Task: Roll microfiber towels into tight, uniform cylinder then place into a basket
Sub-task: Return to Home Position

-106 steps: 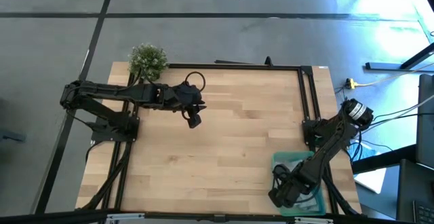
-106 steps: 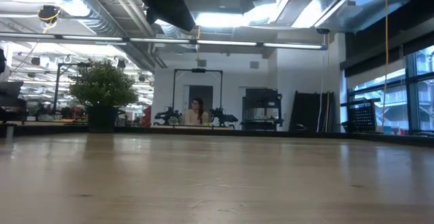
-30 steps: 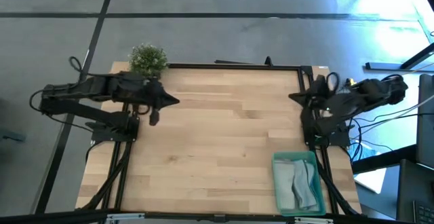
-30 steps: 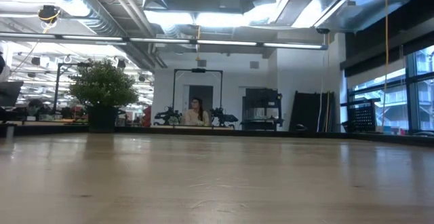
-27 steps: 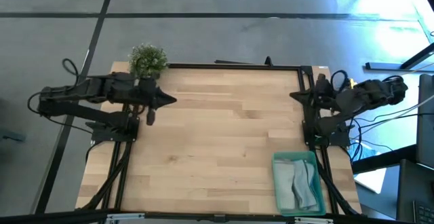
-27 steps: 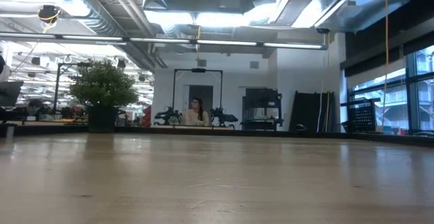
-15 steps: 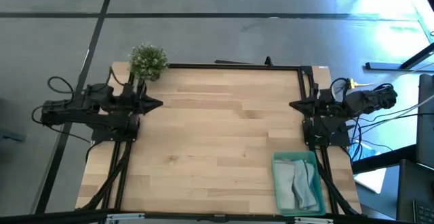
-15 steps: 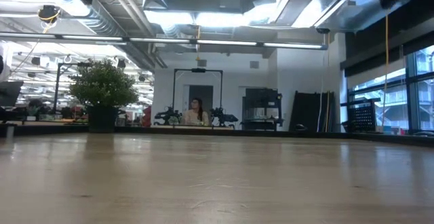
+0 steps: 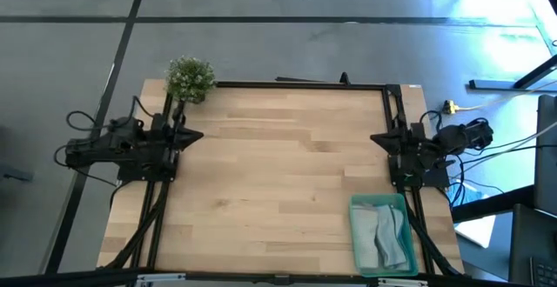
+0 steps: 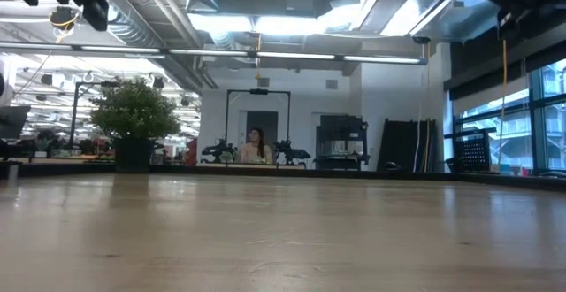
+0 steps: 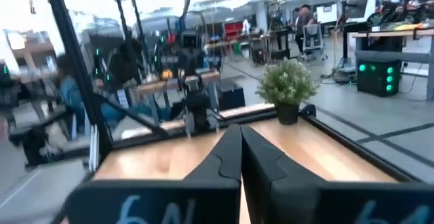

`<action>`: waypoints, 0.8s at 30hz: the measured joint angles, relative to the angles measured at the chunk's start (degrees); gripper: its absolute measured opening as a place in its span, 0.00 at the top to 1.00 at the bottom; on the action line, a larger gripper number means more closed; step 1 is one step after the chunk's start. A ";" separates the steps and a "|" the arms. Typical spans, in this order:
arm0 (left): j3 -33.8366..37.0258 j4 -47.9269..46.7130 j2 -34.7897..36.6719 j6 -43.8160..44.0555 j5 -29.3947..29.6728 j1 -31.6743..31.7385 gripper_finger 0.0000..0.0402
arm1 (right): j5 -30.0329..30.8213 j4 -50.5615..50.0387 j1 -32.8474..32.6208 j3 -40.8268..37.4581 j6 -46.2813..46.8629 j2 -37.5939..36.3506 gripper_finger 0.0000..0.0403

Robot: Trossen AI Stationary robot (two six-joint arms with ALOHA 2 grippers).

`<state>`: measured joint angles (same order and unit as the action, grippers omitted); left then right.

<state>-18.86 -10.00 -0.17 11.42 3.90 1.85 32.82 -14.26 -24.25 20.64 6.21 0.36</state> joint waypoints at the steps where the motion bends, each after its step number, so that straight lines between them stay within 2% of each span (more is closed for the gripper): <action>1: 0.28 0.12 -0.07 0.00 0.00 0.00 1.00 | 0.12 1.13 0.02 -0.56 0.78 -0.03 1.00; 7: 2.20 0.26 0.01 0.15 0.09 0.00 1.00 | 0.09 3.49 0.04 -4.21 4.63 0.08 1.00; 14: 4.99 0.60 0.03 -4.14 0.09 0.00 1.00 | -1.12 7.73 0.13 -11.06 5.44 -0.19 1.00; 20: 10.03 1.44 0.03 -4.10 0.09 0.00 1.00 | 0.05 14.16 0.15 -17.62 1.02 -0.15 1.00; 24: 14.12 5.56 0.03 -4.37 0.03 0.00 1.00 | -0.90 19.79 0.16 -20.26 -0.75 0.37 1.00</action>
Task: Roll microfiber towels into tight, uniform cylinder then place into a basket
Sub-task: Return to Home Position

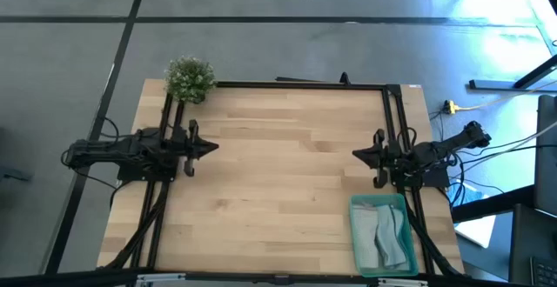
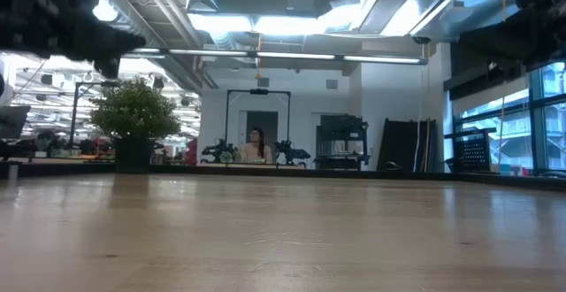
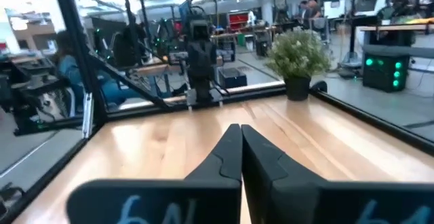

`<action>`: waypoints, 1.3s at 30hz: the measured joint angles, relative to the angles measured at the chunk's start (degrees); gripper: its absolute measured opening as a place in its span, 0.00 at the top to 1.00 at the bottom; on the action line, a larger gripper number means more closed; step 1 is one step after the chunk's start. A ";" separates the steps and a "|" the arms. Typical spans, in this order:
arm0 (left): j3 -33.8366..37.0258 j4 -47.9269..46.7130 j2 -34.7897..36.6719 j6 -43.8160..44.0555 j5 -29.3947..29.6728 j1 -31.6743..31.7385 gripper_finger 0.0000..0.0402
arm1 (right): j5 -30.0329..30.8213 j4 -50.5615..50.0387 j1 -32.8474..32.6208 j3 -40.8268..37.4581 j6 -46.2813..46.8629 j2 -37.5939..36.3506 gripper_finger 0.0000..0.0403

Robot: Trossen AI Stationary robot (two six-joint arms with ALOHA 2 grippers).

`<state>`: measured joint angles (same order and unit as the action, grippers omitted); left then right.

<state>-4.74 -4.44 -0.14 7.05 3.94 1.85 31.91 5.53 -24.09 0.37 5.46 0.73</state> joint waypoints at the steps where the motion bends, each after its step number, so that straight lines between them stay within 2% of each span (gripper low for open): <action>1: 1.14 0.89 0.00 -0.08 -0.12 0.00 1.00 | -0.29 0.26 0.09 0.01 -0.15 0.12 1.00; 5: 4.33 5.64 -0.14 -0.16 -1.97 0.00 1.00 | -0.50 -0.78 0.14 0.01 -2.76 0.11 1.00; 11: 4.30 5.54 0.00 0.34 -2.94 -0.02 0.98 | 0.20 -0.84 0.79 0.01 -1.80 0.11 0.98; 15: 4.30 5.35 0.00 3.15 -1.48 0.00 0.97 | 6.34 -0.86 1.43 0.01 -1.84 0.14 0.96; 18: 4.30 5.35 0.00 -1.57 -1.11 0.00 0.96 | 8.90 -0.87 1.45 0.01 -5.16 0.14 0.95; 22: 4.30 5.35 0.00 -6.01 -1.08 0.00 0.95 | 8.97 -0.87 1.45 0.01 -5.70 0.14 0.96; 34: 4.30 5.35 0.00 -6.10 -1.08 0.00 1.00 | 8.99 -0.89 1.45 0.01 -5.77 0.14 0.97; 39: 4.30 5.35 0.00 -6.12 -1.08 0.00 0.98 | 8.99 -0.91 1.45 0.01 -5.76 0.14 0.97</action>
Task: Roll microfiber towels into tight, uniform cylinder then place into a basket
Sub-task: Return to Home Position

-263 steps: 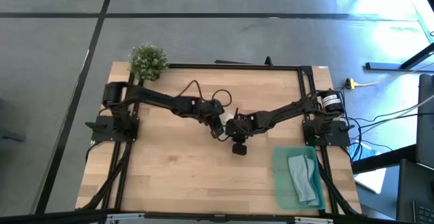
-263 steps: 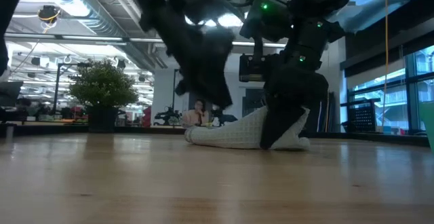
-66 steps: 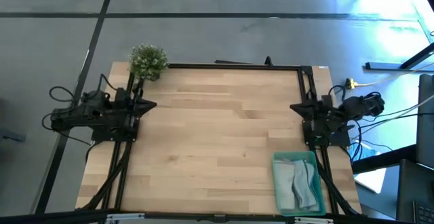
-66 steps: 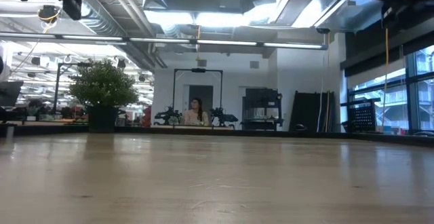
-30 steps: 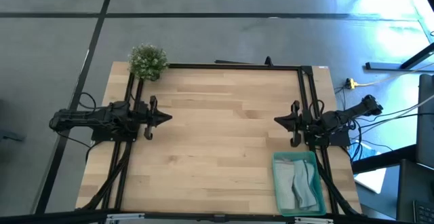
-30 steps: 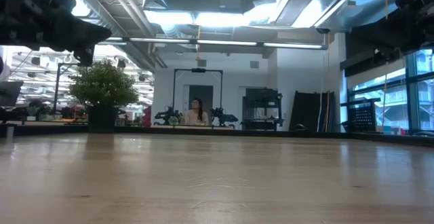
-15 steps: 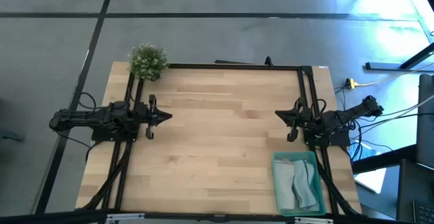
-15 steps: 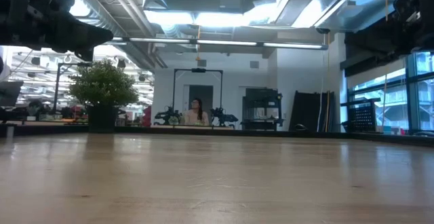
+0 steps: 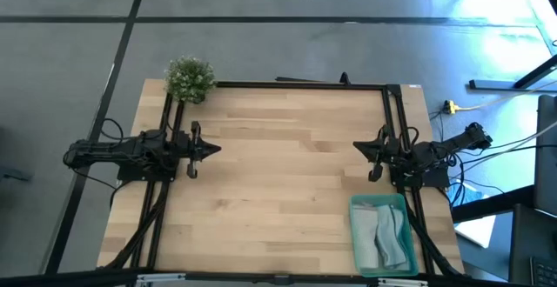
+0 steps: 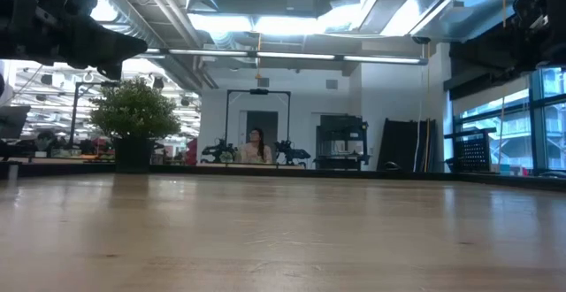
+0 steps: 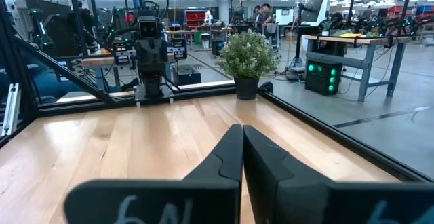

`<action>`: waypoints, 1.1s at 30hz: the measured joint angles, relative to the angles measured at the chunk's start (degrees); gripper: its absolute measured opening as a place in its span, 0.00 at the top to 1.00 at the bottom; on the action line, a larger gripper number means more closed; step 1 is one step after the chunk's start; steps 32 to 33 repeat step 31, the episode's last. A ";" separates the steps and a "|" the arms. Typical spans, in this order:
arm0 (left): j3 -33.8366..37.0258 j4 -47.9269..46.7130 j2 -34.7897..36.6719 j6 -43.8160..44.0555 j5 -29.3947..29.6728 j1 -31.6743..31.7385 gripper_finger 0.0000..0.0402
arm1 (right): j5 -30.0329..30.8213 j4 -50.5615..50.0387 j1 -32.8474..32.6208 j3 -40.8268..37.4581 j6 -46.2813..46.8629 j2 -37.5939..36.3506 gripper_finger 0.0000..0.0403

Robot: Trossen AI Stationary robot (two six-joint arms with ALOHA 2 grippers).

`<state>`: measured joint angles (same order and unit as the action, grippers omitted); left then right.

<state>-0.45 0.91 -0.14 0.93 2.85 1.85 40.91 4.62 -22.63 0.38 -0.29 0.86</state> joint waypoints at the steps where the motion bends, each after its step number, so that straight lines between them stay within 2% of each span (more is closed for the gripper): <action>1: 0.00 0.00 0.00 0.00 0.00 0.00 0.97 | 0.00 0.00 -0.02 0.00 -0.06 0.00 0.97; 12: -0.02 -0.02 0.00 -0.01 0.00 -0.02 0.93 | 0.02 0.00 -0.02 0.00 -0.07 0.00 0.97; 33: -0.02 -0.02 0.00 0.00 0.01 -0.02 1.00 | 0.02 0.00 -0.02 0.00 0.04 0.00 0.97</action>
